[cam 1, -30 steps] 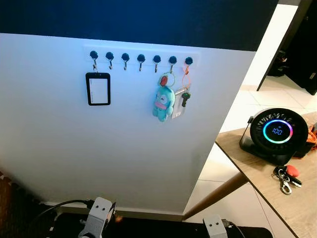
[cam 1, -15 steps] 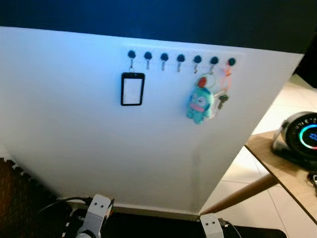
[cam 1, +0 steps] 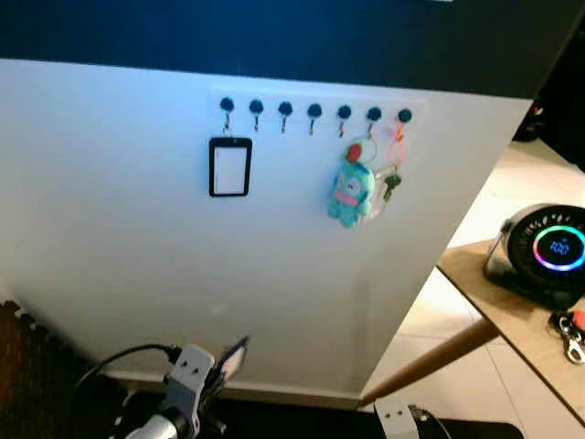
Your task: Hang keys on a hook
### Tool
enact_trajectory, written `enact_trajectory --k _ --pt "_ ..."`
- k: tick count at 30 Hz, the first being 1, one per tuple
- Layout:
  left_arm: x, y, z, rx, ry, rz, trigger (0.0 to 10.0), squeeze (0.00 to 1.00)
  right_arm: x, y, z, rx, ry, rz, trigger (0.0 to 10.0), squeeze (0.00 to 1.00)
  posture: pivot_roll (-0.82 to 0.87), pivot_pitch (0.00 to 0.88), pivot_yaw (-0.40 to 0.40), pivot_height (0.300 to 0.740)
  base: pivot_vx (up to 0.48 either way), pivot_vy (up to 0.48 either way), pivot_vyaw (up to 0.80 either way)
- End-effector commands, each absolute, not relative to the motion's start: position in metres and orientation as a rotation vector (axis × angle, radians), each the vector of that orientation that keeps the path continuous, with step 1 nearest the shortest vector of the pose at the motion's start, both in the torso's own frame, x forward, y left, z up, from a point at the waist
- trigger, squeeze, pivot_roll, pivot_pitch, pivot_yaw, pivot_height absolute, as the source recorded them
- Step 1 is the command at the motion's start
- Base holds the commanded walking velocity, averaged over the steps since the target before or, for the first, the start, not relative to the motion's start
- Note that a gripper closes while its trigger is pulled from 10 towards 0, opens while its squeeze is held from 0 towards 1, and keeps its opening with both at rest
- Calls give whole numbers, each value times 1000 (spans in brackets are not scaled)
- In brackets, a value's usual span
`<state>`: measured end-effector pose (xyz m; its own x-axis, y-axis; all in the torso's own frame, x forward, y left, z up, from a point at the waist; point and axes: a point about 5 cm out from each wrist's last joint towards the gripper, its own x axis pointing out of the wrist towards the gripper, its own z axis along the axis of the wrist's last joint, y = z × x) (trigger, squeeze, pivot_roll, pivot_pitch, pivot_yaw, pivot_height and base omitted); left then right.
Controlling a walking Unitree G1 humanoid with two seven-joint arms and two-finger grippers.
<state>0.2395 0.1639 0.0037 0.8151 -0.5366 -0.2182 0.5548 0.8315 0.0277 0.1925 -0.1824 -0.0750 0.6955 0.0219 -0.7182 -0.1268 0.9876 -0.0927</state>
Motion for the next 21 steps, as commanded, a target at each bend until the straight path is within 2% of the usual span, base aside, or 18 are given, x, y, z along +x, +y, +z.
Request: enact_trajectory --k 1,4,7,12,16,21 --pt "244 159 15 74 141 -612 10000 0 191 -184 -75 -147 800 87 10000 0 110 26 -61 740 0 0 0" --pt "259 161 47 111 2 -621 10000 0 194 -185 -74 -150 794 88 10000 0 114 31 -64 740 0 0 0" --pt "264 161 57 120 -39 -626 10000 0 195 -185 -73 -150 792 89 10000 0 115 32 -65 740 0 0 0" --pt "277 154 102 121 -178 -713 10000 0 197 -182 -73 -147 783 94 10000 0 112 37 -65 740 0 0 0" --pt "293 150 144 77 -315 -677 10000 0 199 -180 -71 -116 766 86 10000 0 107 38 -64 740 0 0 0" --pt "297 143 167 60 -369 -723 10000 0 207 -178 -66 -80 725 78 10000 0 104 37 -63 740 0 0 0"
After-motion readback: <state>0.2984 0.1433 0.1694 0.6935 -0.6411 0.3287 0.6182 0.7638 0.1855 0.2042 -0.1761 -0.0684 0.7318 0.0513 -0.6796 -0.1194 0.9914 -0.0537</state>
